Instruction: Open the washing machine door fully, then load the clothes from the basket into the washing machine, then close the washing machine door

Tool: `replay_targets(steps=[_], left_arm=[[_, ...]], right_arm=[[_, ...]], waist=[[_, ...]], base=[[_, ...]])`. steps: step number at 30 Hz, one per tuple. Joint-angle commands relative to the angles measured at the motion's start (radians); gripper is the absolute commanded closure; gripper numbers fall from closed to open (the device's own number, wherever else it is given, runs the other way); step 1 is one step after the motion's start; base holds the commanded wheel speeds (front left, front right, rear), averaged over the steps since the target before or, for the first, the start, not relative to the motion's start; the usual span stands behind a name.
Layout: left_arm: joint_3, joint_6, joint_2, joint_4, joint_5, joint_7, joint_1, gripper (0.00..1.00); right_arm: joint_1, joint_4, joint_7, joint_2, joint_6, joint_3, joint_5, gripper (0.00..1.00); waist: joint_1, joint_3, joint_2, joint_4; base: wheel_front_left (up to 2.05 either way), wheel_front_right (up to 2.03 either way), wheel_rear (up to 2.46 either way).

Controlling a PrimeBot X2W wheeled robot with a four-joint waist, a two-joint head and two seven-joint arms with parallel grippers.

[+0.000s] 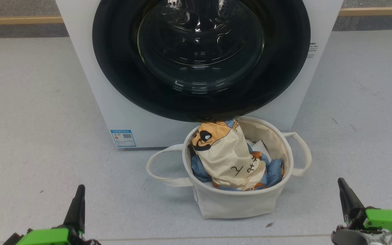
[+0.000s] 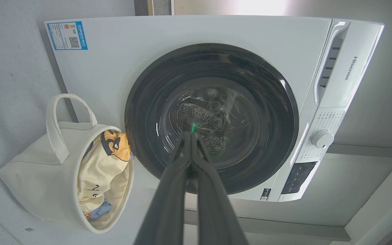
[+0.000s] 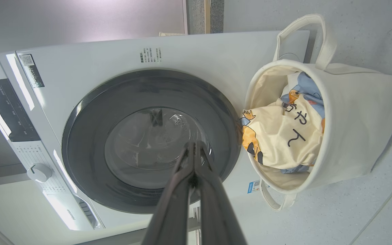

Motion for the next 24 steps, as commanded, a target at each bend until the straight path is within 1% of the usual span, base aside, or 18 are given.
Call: replay_targets(steps=[1, 24], left_arm=[[0.035, -0.007, 0.006, -0.026, 0.004, 0.009, -0.043, 1.0], [0.035, -0.007, 0.006, -0.026, 0.005, 0.009, -0.043, 1.0]], right_arm=[[-0.05, -0.031, 0.008, -0.005, 0.0, 0.019, -0.004, 1.0], [-0.05, -0.031, 0.008, -0.005, 0.0, 0.02, -0.004, 1.0]], waist=[[0.0, 0.0, 0.0, 0.0], [0.0, 0.0, 0.0, 0.0]], base=[[0.0, 0.0, 0.0], [0.0, 0.0, 0.0]])
